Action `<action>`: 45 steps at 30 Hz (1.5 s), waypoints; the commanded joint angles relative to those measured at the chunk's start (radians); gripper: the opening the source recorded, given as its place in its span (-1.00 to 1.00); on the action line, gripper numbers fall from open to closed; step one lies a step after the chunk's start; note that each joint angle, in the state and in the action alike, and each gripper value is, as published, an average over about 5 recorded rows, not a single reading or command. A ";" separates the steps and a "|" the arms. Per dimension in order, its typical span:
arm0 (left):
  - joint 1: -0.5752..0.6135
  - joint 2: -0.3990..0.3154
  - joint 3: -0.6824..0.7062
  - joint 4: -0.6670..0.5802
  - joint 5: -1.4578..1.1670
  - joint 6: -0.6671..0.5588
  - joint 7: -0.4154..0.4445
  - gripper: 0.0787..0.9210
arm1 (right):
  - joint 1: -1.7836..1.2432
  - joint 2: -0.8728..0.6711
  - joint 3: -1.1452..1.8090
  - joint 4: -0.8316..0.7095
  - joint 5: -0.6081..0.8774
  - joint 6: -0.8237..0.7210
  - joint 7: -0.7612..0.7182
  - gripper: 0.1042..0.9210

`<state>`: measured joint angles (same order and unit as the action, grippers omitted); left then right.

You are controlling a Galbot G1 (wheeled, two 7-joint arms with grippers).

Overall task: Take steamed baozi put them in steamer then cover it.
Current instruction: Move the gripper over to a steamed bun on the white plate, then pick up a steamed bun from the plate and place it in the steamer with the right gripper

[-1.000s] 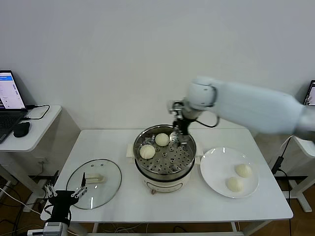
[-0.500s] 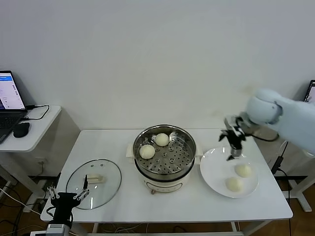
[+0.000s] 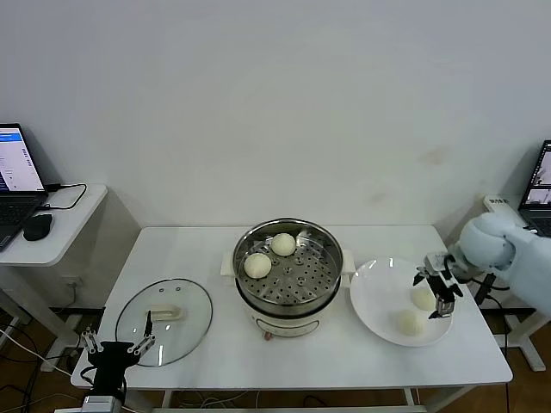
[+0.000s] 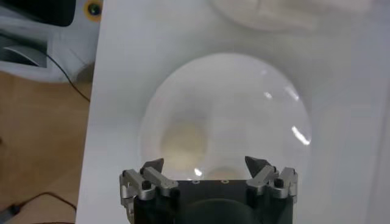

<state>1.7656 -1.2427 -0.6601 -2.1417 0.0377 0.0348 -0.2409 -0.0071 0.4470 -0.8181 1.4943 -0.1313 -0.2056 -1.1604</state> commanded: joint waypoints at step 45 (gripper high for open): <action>-0.005 0.001 -0.001 -0.004 0.000 -0.001 0.002 0.77 | 0.179 0.047 0.029 -0.064 0.081 -0.025 0.006 0.18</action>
<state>1.7605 -1.2412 -0.6612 -2.1458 0.0383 0.0337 -0.2398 -0.0548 0.5207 -0.7377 1.4081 -0.1450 -0.2236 -1.1283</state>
